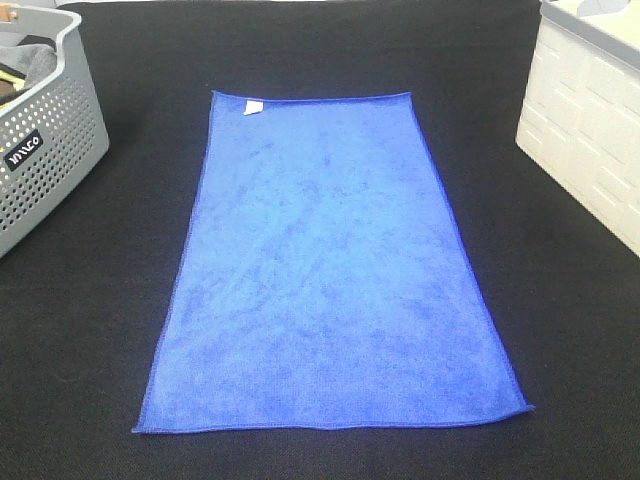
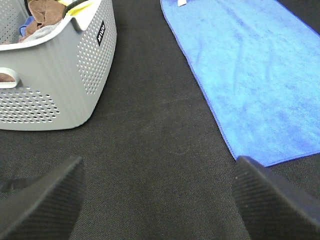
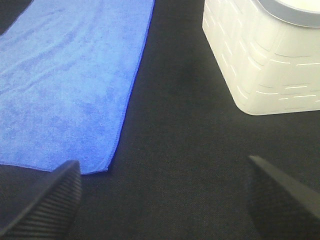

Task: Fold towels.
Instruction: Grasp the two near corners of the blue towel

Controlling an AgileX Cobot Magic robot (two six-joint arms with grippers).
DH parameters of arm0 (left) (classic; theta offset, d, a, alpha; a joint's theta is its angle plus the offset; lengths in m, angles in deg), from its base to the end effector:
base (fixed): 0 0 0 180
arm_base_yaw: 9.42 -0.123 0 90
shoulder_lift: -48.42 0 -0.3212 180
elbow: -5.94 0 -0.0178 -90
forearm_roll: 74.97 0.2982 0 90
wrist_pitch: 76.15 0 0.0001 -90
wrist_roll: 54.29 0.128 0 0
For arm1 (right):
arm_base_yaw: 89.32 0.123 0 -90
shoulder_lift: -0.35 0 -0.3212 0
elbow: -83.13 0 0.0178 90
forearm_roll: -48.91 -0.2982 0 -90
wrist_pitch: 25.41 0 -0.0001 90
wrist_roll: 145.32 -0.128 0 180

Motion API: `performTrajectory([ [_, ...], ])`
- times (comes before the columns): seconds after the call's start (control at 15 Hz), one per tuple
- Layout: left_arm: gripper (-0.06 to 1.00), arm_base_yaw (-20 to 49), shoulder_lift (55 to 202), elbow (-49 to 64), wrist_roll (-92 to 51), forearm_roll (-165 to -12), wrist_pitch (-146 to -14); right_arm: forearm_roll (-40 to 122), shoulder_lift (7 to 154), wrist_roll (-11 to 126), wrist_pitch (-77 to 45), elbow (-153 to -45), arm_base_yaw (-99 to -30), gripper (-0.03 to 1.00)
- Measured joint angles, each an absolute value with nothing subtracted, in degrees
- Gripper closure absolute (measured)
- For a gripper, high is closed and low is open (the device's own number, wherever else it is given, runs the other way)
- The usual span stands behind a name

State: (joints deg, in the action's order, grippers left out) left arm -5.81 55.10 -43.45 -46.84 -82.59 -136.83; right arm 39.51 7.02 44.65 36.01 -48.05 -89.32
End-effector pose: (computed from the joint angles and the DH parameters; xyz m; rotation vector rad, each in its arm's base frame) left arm 0.0312 -0.0168 0.2847 0.2022 2.0224 -0.1168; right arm 0.0299 0.0184 0.2871 -0.1865 2.0221 0.0866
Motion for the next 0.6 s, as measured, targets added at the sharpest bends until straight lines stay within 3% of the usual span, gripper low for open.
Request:
performTrajectory([
  [0.6, 0.17, -5.8, 55.1, -43.5, -46.8, -82.6, -136.8, 39.5, 7.0, 44.6, 36.0, -48.1, -89.3, 0.14],
])
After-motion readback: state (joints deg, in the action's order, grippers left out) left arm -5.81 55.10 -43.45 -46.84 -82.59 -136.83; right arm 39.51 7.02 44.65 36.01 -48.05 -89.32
